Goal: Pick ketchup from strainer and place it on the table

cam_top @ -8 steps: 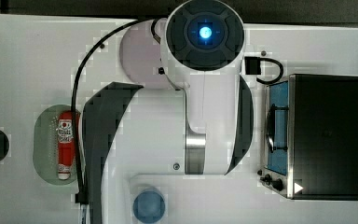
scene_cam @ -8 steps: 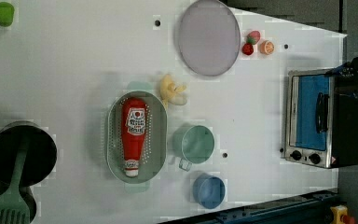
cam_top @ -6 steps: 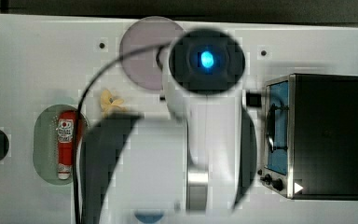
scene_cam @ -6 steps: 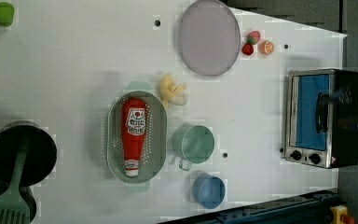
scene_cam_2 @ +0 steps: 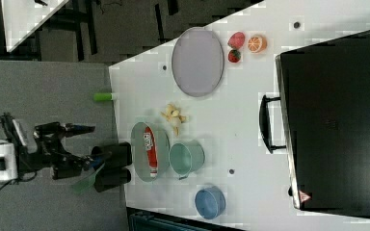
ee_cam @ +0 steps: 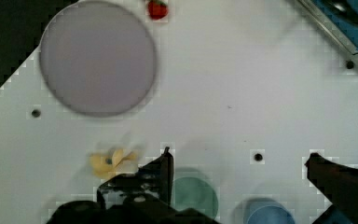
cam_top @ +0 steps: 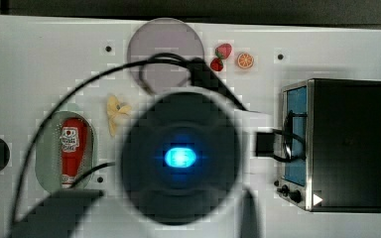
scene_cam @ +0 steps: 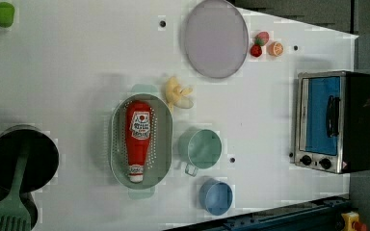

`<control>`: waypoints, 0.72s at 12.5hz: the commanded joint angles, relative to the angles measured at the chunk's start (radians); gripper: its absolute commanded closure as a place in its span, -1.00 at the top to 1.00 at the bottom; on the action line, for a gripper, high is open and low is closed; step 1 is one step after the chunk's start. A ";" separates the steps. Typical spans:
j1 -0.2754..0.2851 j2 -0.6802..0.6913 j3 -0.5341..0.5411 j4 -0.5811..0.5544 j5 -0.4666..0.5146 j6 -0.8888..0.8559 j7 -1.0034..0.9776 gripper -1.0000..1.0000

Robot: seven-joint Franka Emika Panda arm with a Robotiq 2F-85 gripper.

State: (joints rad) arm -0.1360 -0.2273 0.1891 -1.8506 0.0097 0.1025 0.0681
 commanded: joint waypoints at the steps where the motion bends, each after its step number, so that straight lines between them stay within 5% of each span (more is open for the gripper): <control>1: 0.028 0.070 0.143 -0.031 0.005 -0.014 0.049 1.00; 9: 0.035 0.175 0.451 -0.058 0.003 0.123 0.060 1.00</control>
State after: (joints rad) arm -0.0934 -0.0345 0.6450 -1.9062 0.0050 0.2181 0.0861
